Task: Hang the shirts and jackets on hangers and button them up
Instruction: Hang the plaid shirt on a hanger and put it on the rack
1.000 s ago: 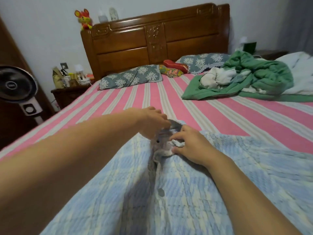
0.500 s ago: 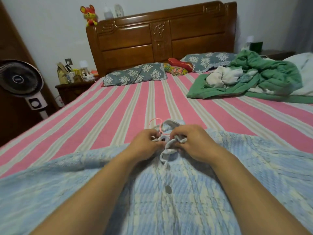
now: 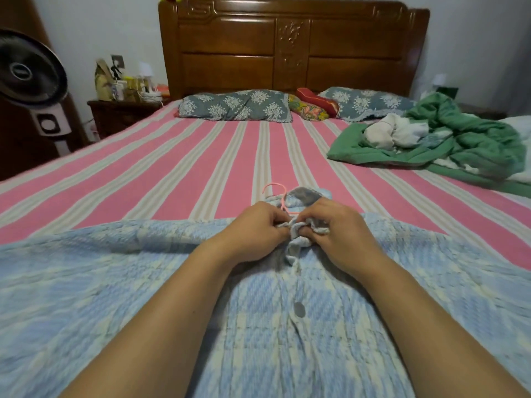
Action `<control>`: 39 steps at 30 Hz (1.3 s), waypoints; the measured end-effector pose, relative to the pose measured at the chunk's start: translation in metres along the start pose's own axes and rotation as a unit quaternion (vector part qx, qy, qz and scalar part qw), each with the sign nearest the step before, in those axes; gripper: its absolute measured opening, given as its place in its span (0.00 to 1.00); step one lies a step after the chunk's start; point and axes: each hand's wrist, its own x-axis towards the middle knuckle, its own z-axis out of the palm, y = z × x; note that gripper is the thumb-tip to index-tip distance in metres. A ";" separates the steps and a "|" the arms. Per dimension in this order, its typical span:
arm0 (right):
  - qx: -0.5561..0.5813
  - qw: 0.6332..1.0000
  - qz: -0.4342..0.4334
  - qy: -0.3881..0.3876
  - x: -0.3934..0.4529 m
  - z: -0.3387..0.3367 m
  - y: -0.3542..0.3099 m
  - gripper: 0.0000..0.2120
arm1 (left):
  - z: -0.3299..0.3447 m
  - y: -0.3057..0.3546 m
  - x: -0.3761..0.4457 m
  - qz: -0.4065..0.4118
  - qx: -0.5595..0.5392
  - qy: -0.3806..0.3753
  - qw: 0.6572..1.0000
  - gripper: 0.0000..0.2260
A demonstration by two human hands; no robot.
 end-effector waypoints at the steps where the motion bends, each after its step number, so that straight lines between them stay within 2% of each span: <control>1: -0.009 1.000 -0.005 0.002 0.000 0.000 0.000 0.09 | -0.001 0.001 -0.001 0.009 0.021 -0.003 1.000 0.09; 5: -0.033 0.999 -0.018 0.011 -0.002 0.000 -0.005 0.10 | -0.003 0.003 -0.001 0.042 0.114 -0.011 0.993 0.11; 8: -0.040 0.999 -0.030 0.000 -0.002 -0.001 -0.008 0.11 | -0.004 0.008 0.001 0.059 0.221 -0.006 0.973 0.06; 10: -0.039 0.998 -0.037 -0.017 -0.001 -0.001 -0.008 0.13 | -0.003 0.010 0.001 0.068 0.239 -0.004 0.969 0.07; 13: -0.029 0.998 -0.035 -0.035 0.001 -0.003 -0.006 0.12 | -0.002 0.008 0.001 0.056 0.218 -0.015 0.974 0.07; 18: -0.016 0.999 -0.026 -0.016 0.003 -0.004 -0.003 0.11 | 0.000 -0.004 0.002 0.026 0.067 -0.030 0.997 0.11; 22: -0.018 1.000 -0.016 -0.015 0.001 -0.003 -0.005 0.08 | -0.002 0.000 -0.004 0.008 -0.013 -0.042 0.999 0.08; 26: -0.030 0.999 -0.016 -0.035 0.002 -0.003 -0.010 0.07 | 0.006 -0.004 -0.001 0.051 0.041 -0.007 0.998 0.16; 29: -0.028 0.999 -0.007 -0.039 0.002 -0.006 -0.012 0.08 | 0.009 -0.008 0.001 0.066 0.049 0.025 0.996 0.15; 34: -0.006 0.998 0.027 -0.055 0.002 -0.005 -0.011 0.19 | 0.015 -0.011 0.001 0.071 0.062 0.060 0.994 0.12; 36: -0.006 0.998 0.032 -0.051 0.003 -0.005 -0.011 0.20 | 0.017 -0.008 0.001 0.066 0.054 0.087 0.993 0.11; 39: -0.007 0.998 0.032 -0.048 0.002 -0.006 -0.012 0.18 | 0.019 -0.007 0.001 0.075 0.068 0.085 0.991 0.15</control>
